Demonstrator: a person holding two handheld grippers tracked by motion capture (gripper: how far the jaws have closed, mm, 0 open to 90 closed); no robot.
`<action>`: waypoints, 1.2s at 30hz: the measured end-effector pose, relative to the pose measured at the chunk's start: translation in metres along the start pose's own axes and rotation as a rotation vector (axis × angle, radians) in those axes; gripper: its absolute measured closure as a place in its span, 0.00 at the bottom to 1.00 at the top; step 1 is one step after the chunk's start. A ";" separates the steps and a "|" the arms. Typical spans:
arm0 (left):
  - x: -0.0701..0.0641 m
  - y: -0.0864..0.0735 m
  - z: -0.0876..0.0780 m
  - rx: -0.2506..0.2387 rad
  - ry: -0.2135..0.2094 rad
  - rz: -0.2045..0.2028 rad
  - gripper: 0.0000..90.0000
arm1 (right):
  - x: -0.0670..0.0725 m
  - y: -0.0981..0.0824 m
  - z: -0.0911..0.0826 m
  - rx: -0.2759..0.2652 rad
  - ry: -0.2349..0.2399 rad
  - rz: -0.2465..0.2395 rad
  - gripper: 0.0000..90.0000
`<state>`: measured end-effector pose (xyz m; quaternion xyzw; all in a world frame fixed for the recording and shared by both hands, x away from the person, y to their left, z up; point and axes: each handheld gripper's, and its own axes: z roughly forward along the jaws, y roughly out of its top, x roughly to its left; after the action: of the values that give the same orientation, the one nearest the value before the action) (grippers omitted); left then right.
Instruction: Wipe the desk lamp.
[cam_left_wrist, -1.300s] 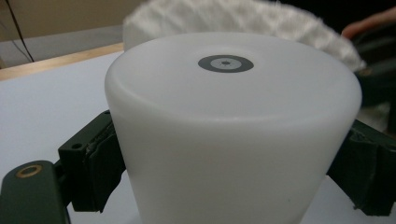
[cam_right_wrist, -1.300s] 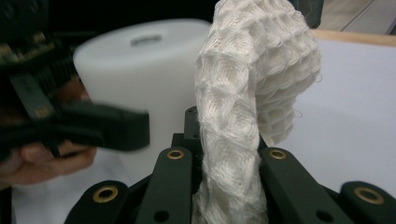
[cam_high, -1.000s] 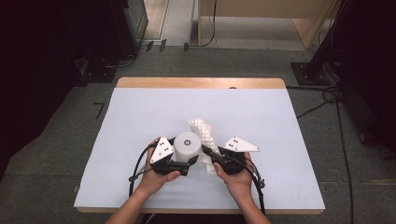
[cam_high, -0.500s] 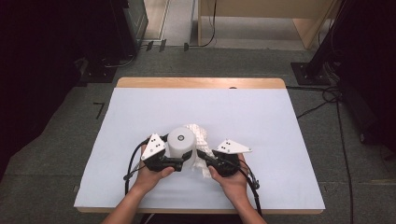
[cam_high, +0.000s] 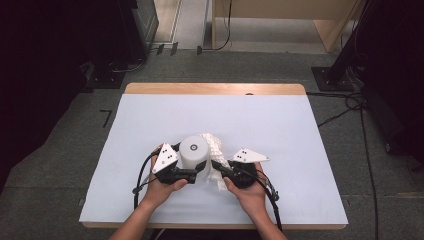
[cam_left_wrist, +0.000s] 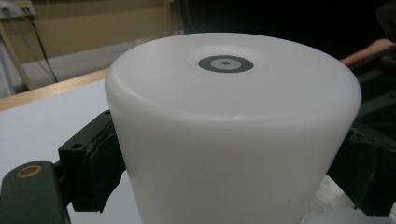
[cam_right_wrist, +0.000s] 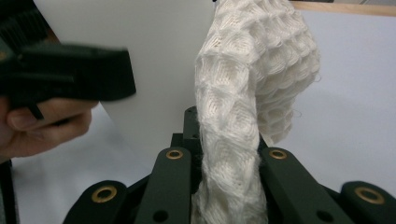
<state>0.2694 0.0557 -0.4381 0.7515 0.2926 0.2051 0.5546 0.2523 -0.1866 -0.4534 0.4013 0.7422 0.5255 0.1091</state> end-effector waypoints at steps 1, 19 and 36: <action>0.000 -0.002 0.001 0.000 0.033 0.021 0.10 | -0.001 0.000 0.000 0.000 -0.009 0.001 0.88; -0.001 -0.024 0.014 0.083 0.115 0.079 0.10 | -0.013 0.000 -0.011 -0.038 -0.072 0.036 0.88; -0.024 -0.029 0.018 0.122 0.367 -0.032 0.06 | -0.015 0.001 -0.005 -0.038 -0.071 0.035 0.87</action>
<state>0.2574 0.0331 -0.4705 0.7290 0.4124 0.3117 0.4487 0.2594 -0.2010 -0.4544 0.4306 0.7206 0.5268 0.1335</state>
